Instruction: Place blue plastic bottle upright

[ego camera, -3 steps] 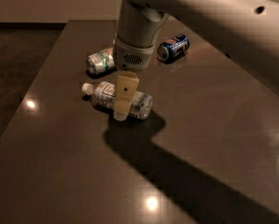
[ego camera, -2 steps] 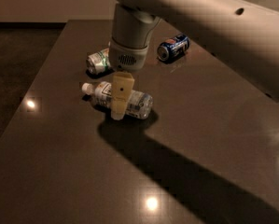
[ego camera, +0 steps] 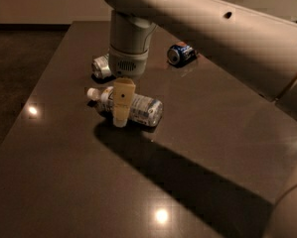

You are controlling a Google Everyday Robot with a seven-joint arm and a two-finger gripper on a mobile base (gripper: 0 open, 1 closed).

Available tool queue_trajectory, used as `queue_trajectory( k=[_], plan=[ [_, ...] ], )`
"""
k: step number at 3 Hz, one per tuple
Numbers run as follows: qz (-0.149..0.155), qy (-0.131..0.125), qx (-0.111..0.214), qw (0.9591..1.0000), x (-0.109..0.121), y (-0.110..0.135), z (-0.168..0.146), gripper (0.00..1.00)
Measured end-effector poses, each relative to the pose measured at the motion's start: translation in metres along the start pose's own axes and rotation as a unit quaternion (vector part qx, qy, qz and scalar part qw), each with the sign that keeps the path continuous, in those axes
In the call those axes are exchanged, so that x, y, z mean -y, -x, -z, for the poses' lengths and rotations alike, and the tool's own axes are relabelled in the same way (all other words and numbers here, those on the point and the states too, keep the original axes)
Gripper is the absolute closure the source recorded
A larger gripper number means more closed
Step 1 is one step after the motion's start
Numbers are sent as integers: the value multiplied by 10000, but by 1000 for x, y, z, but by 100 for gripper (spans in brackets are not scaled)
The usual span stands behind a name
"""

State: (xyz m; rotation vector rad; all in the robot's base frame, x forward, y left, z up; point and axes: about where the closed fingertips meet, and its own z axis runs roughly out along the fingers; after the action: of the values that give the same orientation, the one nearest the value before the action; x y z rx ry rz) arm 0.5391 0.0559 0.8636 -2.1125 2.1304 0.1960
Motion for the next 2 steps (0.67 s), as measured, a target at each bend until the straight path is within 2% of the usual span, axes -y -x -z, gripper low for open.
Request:
queue_trajectory(
  k=[1, 2],
  plan=[
    [-7, -20, -79, 10000, 1, 2, -4, 13],
    [36, -37, -128, 9999, 2, 3, -4, 36]
  ],
)
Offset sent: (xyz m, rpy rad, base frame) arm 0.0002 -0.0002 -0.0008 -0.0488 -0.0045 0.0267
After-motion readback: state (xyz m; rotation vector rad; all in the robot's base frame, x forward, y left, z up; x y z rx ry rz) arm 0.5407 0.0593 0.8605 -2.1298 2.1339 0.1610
